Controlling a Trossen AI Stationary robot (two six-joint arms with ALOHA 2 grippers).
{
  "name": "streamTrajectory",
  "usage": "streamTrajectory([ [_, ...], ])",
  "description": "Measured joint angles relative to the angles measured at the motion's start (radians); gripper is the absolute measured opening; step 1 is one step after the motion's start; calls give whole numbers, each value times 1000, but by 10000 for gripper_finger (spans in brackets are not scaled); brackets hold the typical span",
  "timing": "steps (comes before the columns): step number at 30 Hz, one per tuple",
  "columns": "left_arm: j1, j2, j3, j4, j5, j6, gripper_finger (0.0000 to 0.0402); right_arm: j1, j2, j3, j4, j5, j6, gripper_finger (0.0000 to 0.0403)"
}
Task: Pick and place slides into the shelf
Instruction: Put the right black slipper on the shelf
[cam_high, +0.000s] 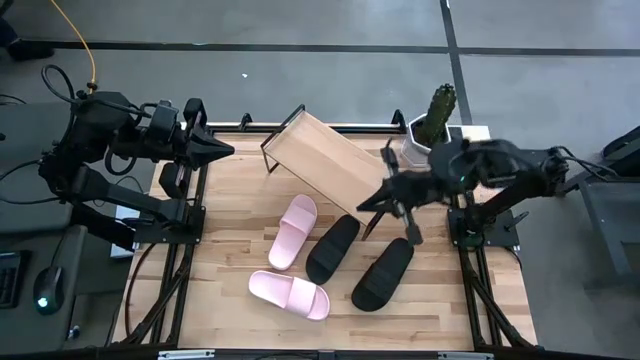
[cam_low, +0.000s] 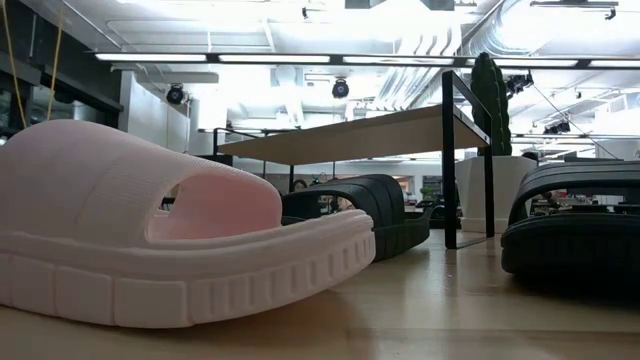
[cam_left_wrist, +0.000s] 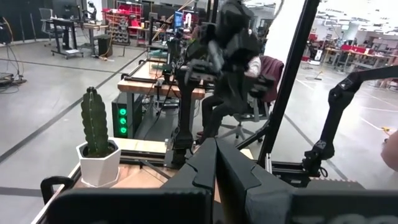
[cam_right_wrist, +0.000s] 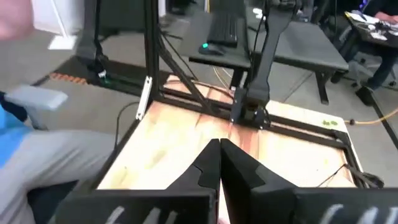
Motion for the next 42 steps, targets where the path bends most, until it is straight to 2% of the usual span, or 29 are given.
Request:
streamTrajectory([
  [12,0,0,0,-14,0,0,1,180,100,0,-14,234,27,0],
  [17,0,0,0,-17,0,-12,1,230,120,0,-50,348,99,0],
  [24,0,0,0,-22,3,-53,1,286,159,0,-82,366,208,0],
  [33,0,0,0,-22,0,-53,1,353,228,0,-104,432,265,0],
  [42,0,0,0,-60,0,-53,1,388,301,0,-160,430,355,0],
])
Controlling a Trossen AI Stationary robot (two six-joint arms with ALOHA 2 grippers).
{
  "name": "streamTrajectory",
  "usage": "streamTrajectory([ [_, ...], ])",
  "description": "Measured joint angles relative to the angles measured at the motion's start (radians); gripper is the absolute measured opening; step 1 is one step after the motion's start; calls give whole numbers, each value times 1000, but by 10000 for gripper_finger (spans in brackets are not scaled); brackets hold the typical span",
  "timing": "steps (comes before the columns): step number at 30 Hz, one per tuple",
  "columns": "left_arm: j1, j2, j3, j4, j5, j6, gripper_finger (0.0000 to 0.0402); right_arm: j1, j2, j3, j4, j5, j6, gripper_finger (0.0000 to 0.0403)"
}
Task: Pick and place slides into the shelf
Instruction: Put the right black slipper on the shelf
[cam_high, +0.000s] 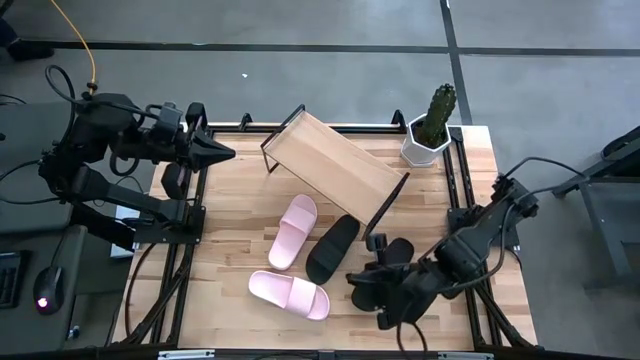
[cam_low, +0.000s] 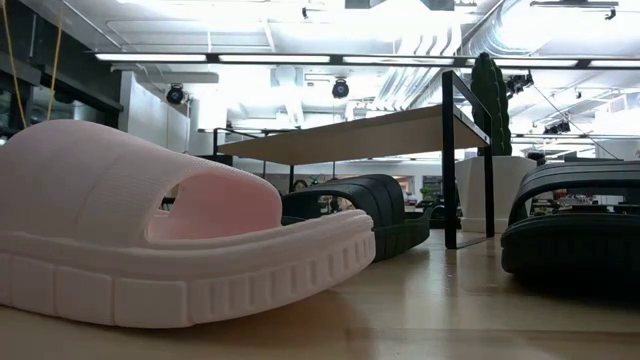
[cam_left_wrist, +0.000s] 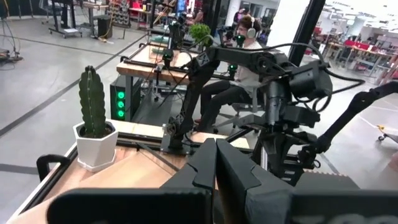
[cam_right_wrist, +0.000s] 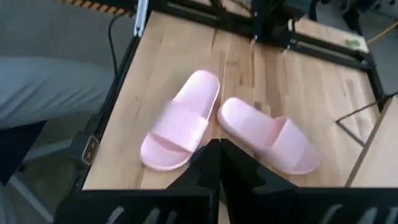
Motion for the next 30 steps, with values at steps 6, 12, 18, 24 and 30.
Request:
streamTrajectory([
  [6,0,0,0,-6,0,0,1,20,32,0,-27,-10,61,0],
  [12,0,0,0,-6,0,0,1,48,50,0,-56,-10,123,0],
  [18,0,0,0,-7,0,0,1,78,72,0,-118,-12,216,0],
  [24,0,0,0,-15,0,0,1,91,78,0,-242,-101,401,0],
  [30,0,0,0,-15,0,0,1,90,78,0,-310,-104,434,0],
])
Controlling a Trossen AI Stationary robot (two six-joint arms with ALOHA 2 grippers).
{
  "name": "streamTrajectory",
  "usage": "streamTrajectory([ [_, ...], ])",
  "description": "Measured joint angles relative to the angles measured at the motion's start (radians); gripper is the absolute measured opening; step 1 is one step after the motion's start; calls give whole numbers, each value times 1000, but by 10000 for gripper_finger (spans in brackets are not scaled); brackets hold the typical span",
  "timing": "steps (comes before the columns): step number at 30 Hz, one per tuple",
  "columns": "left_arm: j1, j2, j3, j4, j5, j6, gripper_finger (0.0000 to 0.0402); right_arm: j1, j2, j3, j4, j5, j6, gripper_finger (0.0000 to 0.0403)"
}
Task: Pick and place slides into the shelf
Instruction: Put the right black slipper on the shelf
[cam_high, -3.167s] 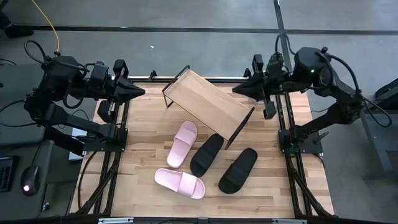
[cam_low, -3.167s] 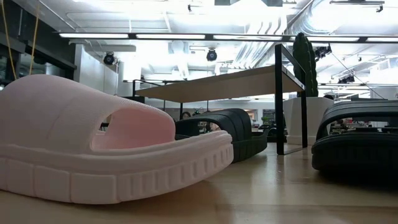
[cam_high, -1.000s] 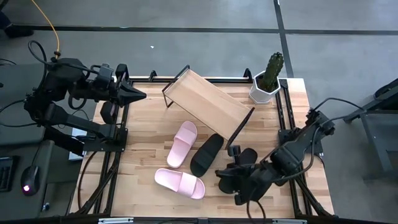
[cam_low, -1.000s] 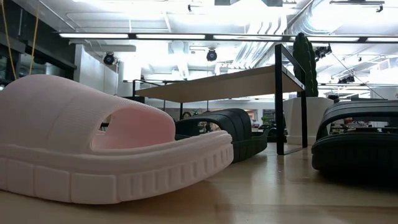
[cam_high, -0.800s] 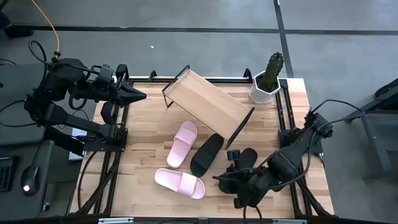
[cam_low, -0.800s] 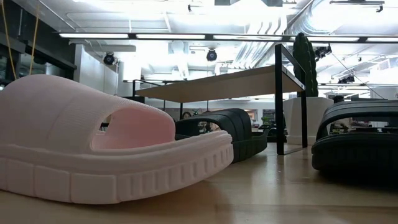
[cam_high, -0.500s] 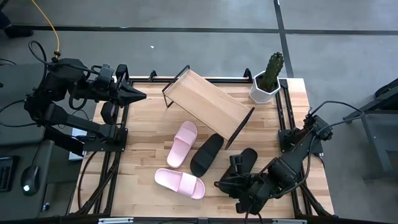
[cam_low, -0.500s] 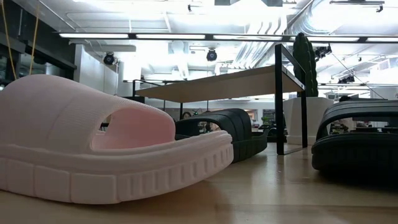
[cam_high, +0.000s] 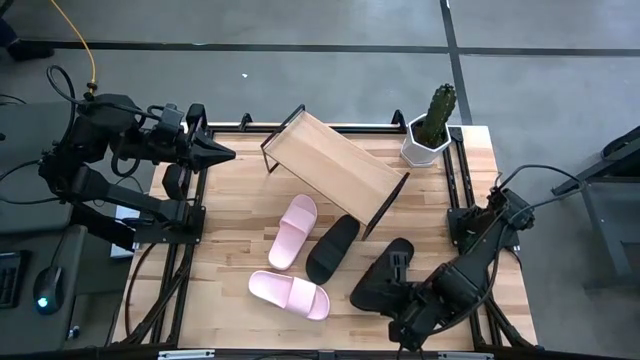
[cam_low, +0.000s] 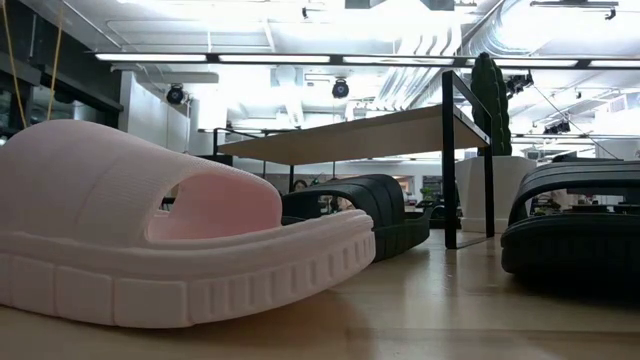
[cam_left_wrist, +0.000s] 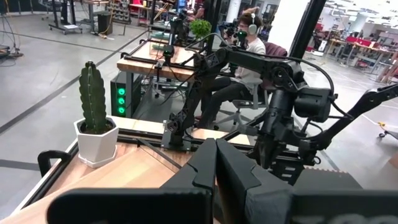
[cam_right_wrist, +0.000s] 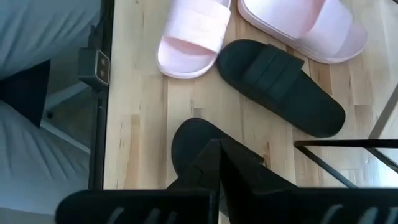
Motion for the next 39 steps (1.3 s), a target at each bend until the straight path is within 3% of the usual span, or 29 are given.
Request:
streamTrajectory([
  [14,0,0,0,-43,0,0,1,-75,0,0,-138,-9,1,0],
  [39,0,0,0,-61,0,0,1,-321,-55,-20,-245,-263,-167,0],
])
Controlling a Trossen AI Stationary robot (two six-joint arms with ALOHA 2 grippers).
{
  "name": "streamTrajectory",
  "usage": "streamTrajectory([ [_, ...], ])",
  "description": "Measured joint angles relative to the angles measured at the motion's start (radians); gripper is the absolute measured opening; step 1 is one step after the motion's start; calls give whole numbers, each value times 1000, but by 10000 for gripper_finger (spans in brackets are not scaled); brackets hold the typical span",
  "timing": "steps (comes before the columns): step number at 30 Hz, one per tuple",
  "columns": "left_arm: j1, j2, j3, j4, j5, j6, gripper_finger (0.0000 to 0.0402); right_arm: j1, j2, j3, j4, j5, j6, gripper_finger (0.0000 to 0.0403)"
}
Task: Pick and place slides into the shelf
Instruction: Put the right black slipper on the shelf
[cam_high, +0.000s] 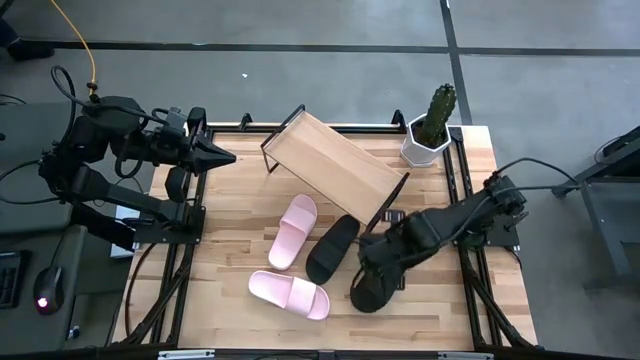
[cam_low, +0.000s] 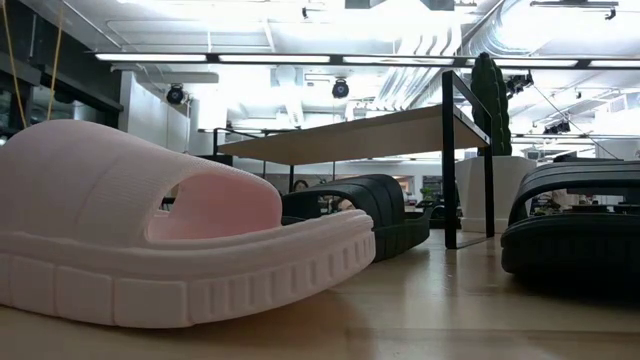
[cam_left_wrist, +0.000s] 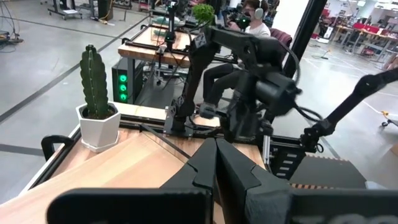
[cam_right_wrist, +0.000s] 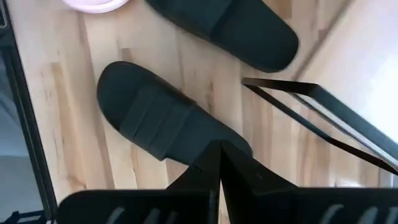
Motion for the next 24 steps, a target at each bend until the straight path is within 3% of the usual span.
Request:
streamTrajectory([
  [7,0,0,0,-58,0,1,1,-63,-188,-202,108,-73,1,0],
  [17,0,0,0,-66,-6,1,1,-107,-573,-764,606,-235,79,0],
  [24,0,0,0,-65,-34,1,1,-107,-723,-1052,964,-344,158,0],
])
